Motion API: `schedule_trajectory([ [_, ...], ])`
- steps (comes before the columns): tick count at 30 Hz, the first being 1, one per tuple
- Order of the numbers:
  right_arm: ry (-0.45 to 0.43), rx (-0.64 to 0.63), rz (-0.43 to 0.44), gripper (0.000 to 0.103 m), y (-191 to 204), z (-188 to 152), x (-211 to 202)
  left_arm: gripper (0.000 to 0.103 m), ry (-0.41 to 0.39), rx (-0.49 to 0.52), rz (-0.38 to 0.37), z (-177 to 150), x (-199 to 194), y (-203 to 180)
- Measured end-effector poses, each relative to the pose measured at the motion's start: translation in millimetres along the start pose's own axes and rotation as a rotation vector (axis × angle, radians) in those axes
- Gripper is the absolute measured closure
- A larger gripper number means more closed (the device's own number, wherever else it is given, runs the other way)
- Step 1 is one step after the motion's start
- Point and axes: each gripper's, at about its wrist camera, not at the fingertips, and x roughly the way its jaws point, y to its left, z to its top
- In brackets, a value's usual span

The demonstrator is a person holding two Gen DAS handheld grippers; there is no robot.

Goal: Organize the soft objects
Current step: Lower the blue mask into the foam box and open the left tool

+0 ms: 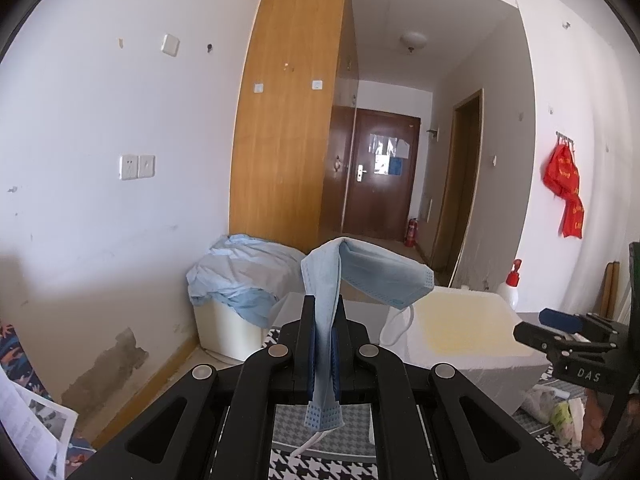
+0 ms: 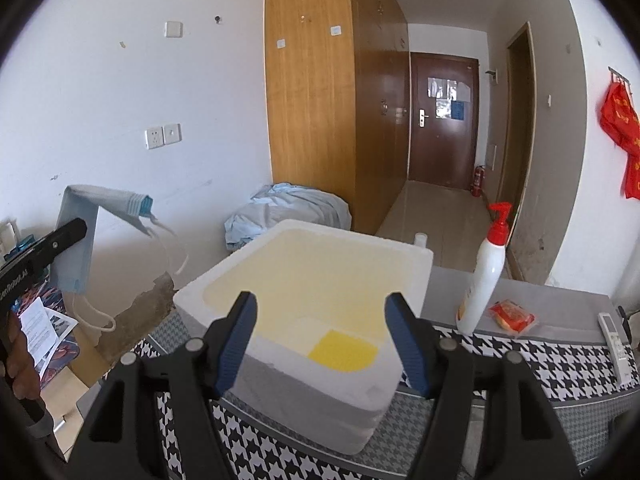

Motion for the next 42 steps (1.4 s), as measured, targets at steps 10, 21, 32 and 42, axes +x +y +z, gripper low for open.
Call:
schedule_trajectory([
  [10,-0.036,-0.029,-0.028,0.009,-2.5,-4.2,-11.9,0.097,-0.006,0.020,-0.023,8.1,6.5,-11.3],
  [21,-0.064,-0.026,-0.069,0.005,-14.0,-8.3,-26.2,0.097,-0.018,0.056,-0.054,20.0,13.3,-32.2],
  [32,-0.074,0.005,-0.106,0.005,-36.5,-17.0,-39.4,0.097,0.014,0.105,-0.119,24.5,29.1,-66.2],
  [42,-0.076,0.044,-0.142,0.005,-60.9,-25.9,-49.6,0.097,0.045,0.132,-0.181,29.3,44.5,-97.0],
])
